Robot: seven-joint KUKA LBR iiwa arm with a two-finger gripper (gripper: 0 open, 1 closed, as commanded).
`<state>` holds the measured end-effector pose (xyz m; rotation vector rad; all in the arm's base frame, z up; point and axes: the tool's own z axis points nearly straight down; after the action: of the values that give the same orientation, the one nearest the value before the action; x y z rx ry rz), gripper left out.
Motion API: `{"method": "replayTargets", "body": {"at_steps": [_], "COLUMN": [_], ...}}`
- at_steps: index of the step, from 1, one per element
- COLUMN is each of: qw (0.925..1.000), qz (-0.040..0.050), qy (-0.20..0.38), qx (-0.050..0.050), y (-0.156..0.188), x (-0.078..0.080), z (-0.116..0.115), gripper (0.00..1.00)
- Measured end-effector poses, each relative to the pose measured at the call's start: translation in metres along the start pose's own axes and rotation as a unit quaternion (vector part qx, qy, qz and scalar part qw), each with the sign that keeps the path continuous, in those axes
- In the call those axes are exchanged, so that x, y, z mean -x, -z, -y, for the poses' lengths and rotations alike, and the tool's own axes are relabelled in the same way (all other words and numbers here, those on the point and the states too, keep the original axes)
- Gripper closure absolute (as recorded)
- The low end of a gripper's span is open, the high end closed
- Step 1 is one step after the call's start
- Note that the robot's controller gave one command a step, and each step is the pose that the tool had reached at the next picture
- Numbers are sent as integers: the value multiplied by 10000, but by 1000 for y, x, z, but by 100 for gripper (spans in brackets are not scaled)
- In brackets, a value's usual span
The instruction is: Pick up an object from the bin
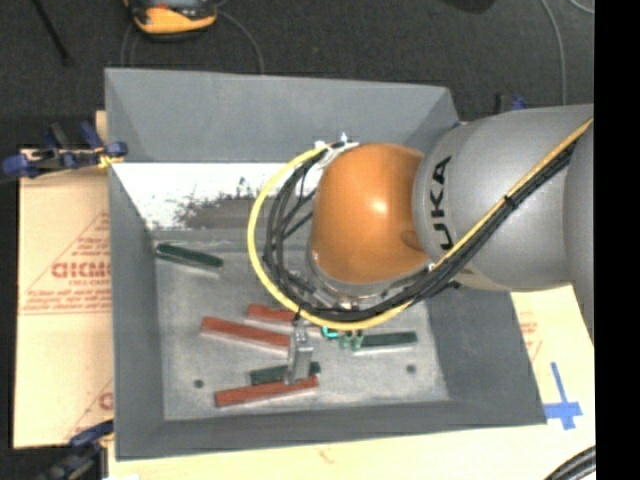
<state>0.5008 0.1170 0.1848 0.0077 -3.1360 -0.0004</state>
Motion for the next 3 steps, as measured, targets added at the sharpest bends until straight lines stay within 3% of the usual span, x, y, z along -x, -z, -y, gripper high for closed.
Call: {"method": "replayTargets", "body": {"at_steps": [1, 2, 3], "qw": [10000, 10000, 9995], "qz": [42, 80, 61], "qy": [-19, 46, -302], "qx": [6, 13, 13], "y": [4, -43, -103], "x": [2, 14, 19], "z": [1, -4, 3], "gripper": [0, 0, 0]}}
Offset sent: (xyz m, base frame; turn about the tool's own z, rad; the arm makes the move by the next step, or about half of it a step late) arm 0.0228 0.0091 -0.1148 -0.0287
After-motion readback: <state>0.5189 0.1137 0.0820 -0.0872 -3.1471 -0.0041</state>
